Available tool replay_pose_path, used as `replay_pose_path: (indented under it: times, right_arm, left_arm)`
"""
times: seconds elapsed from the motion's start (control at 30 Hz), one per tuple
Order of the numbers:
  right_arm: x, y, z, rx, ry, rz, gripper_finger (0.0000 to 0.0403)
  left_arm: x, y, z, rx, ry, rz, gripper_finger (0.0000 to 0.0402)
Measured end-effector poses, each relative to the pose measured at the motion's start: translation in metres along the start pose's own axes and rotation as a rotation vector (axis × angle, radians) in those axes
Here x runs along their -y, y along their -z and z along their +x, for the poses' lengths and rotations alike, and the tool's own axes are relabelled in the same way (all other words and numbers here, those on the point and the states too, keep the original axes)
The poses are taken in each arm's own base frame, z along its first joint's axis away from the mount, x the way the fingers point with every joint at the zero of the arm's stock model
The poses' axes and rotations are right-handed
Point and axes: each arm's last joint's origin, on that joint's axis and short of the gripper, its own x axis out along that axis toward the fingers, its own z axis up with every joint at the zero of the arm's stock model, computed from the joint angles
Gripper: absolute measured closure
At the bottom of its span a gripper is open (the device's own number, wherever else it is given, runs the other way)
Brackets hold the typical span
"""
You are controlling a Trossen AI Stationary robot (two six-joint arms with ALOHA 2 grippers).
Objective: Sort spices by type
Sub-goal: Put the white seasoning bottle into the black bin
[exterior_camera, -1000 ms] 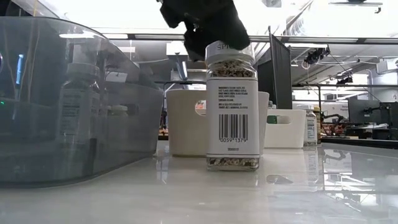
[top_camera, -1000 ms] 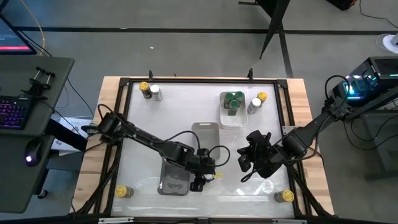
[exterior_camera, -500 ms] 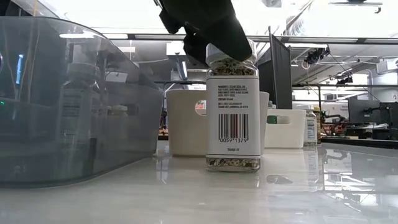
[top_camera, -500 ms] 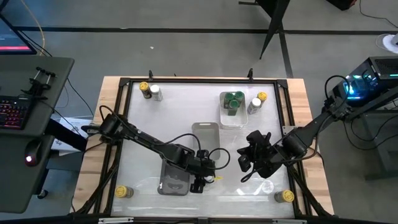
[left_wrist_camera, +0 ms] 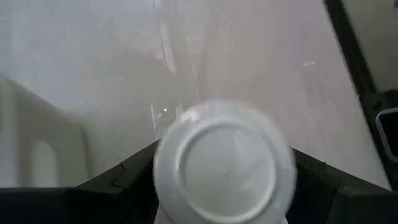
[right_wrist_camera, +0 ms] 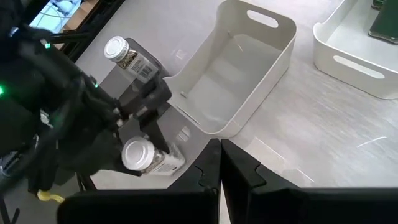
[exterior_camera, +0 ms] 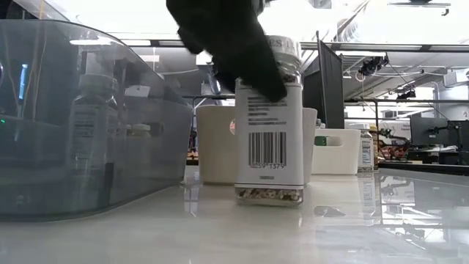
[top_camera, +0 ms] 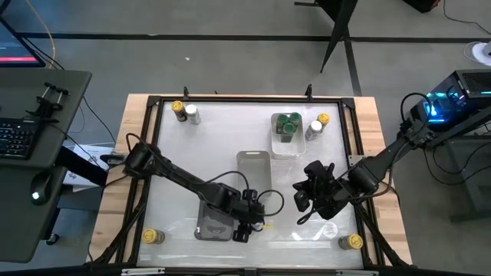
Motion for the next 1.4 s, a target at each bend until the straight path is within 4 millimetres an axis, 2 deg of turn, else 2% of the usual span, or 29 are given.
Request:
replay_pose_path:
  times: [0.33, 0.43, 0.5, 0.57, 0.67, 0.77, 0.87, 1.0, 1.1, 1.23, 1.3, 1.4]
  right_arm:
    - [0.000, 0.000, 0.000, 0.000, 0.002, -0.004, 0.0403]
    - [0.000, 0.000, 0.000, 0.000, 0.002, -0.005, 0.0403]
    - [0.000, 0.000, 0.000, 0.000, 0.002, -0.004, 0.0403]
    - [0.000, 0.000, 0.000, 0.000, 0.002, -0.004, 0.0403]
    - [0.000, 0.000, 0.000, 0.000, 0.003, -0.005, 0.0403]
    - [0.000, 0.000, 0.000, 0.000, 0.002, -0.004, 0.0403]
    - [0.000, 0.000, 0.000, 0.000, 0.001, -0.004, 0.0403]
    - [0.000, 0.000, 0.000, 0.000, 0.002, -0.008, 0.0403]
    - [0.000, 0.000, 0.000, 0.000, 0.003, -0.012, 0.0403]
    - [0.001, 0.000, 0.000, -0.001, 0.005, -0.012, 0.0403]
    - [0.001, 0.000, 0.000, 0.000, 0.006, -0.013, 0.0403]
    - [0.001, 0.000, 0.000, 0.000, 0.006, -0.013, 0.0403]
  left_arm:
    - [0.003, 0.000, 0.000, 0.019, -0.035, -0.032, 0.0164]
    - [0.003, 0.000, 0.000, 0.010, -0.036, 0.002, 0.0193]
    - [0.003, 0.000, -0.002, 0.012, -0.032, 0.016, 0.0228]
    - [0.003, -0.002, -0.009, 0.014, -0.007, 0.013, 0.0238]
    - [-0.002, -0.012, -0.034, 0.053, 0.026, -0.012, 0.0238]
    - [-0.006, -0.024, -0.079, 0.140, 0.022, -0.018, 0.0238]
    - [-0.009, -0.024, -0.122, 0.181, -0.055, -0.003, 0.0238]
    - [-0.003, -0.012, -0.166, 0.173, -0.161, 0.047, 0.0238]
    - [0.004, 0.005, -0.182, 0.162, -0.185, 0.052, 0.0238]
    - [0.010, 0.038, -0.173, 0.102, -0.177, -0.019, 0.0238]
    - [0.013, 0.055, -0.164, 0.070, -0.176, -0.053, 0.0238]
    - [0.014, 0.070, -0.147, 0.073, -0.190, -0.068, 0.0238]
